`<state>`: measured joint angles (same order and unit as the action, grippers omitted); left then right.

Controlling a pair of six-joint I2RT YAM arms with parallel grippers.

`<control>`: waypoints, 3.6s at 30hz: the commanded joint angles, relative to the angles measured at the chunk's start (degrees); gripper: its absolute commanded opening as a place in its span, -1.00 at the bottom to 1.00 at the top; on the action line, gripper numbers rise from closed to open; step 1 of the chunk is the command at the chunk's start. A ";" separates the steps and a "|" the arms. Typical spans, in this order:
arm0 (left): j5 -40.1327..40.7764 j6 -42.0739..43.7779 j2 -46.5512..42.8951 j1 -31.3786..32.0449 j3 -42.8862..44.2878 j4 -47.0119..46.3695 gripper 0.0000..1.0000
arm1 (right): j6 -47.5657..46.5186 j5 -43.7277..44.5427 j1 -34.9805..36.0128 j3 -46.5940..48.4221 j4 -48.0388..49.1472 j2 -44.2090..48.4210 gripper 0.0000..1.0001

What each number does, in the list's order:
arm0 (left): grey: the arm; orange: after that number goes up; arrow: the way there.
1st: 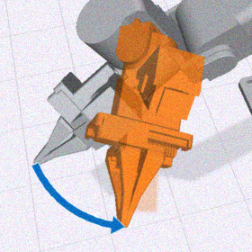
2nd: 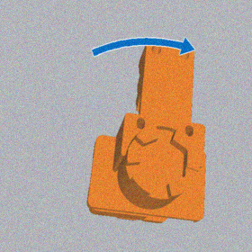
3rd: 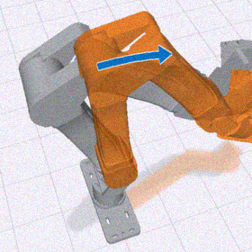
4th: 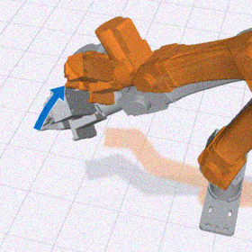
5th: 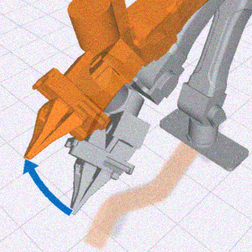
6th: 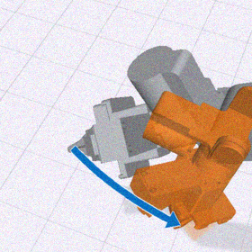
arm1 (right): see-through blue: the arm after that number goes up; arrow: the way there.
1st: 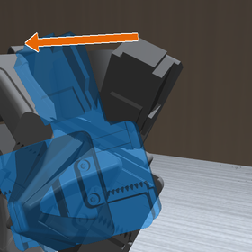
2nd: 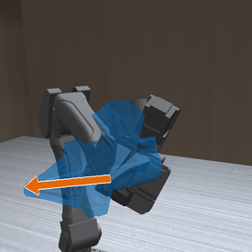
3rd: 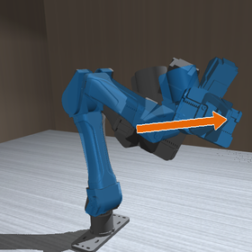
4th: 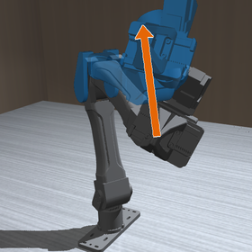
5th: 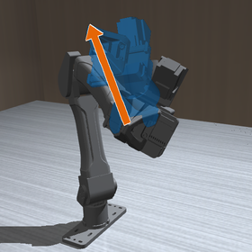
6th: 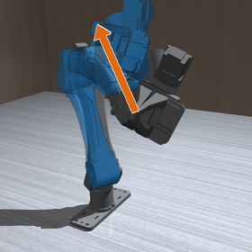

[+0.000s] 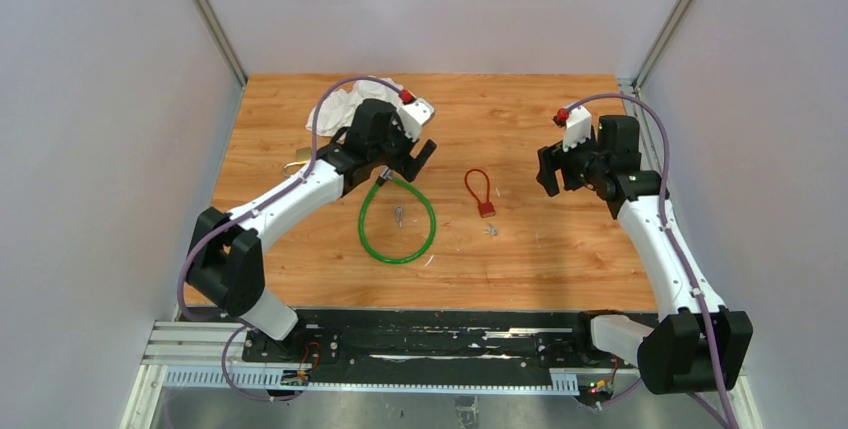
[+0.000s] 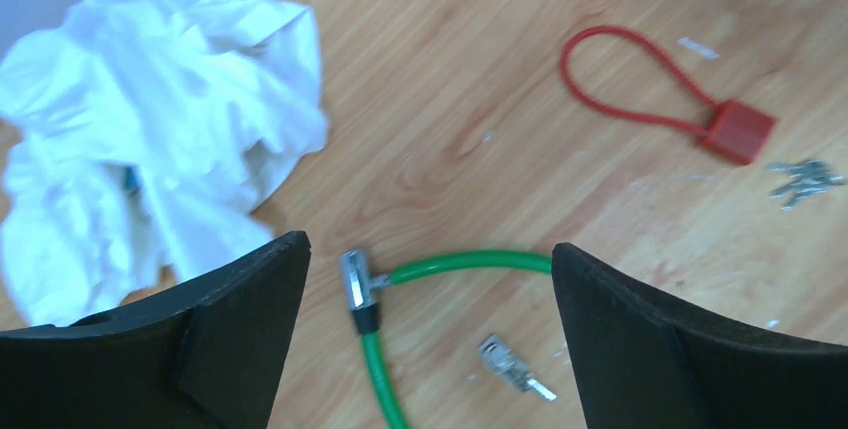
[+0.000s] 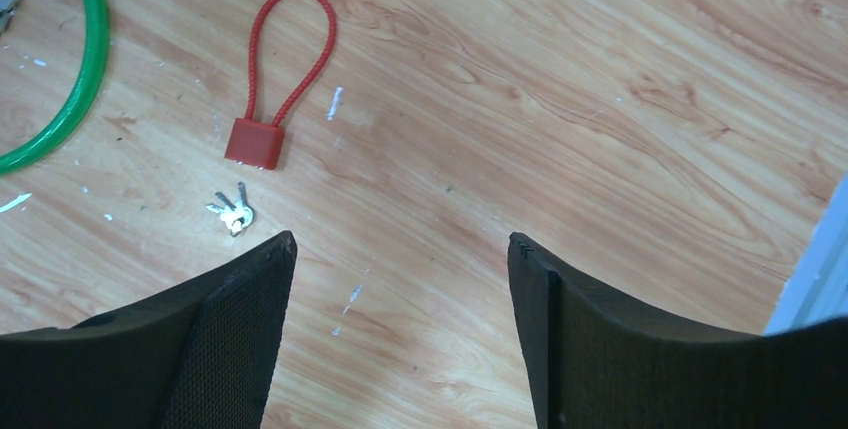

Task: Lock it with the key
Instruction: Pick up the lock from the center of the board.

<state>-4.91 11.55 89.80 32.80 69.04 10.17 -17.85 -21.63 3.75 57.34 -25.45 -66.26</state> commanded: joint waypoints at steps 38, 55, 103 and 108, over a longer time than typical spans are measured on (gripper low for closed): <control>-10.17 18.68 34.68 -41.54 28.71 30.12 0.90 | -2.44 4.84 -0.67 -1.60 3.01 0.17 0.55; -18.08 25.93 34.36 -41.57 25.06 31.22 0.66 | -2.76 4.53 -0.69 -1.77 2.78 -0.06 0.55; -18.28 30.72 29.40 -41.24 13.55 23.73 0.11 | -2.81 2.39 -0.67 -1.58 2.60 -1.18 0.52; -20.75 30.11 27.93 -41.13 13.72 23.73 -0.37 | -2.21 2.06 -0.67 -1.84 2.73 -0.33 0.52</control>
<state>-23.20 41.80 117.67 -8.75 83.85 32.60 -20.01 -18.22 3.75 56.25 -23.35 -67.29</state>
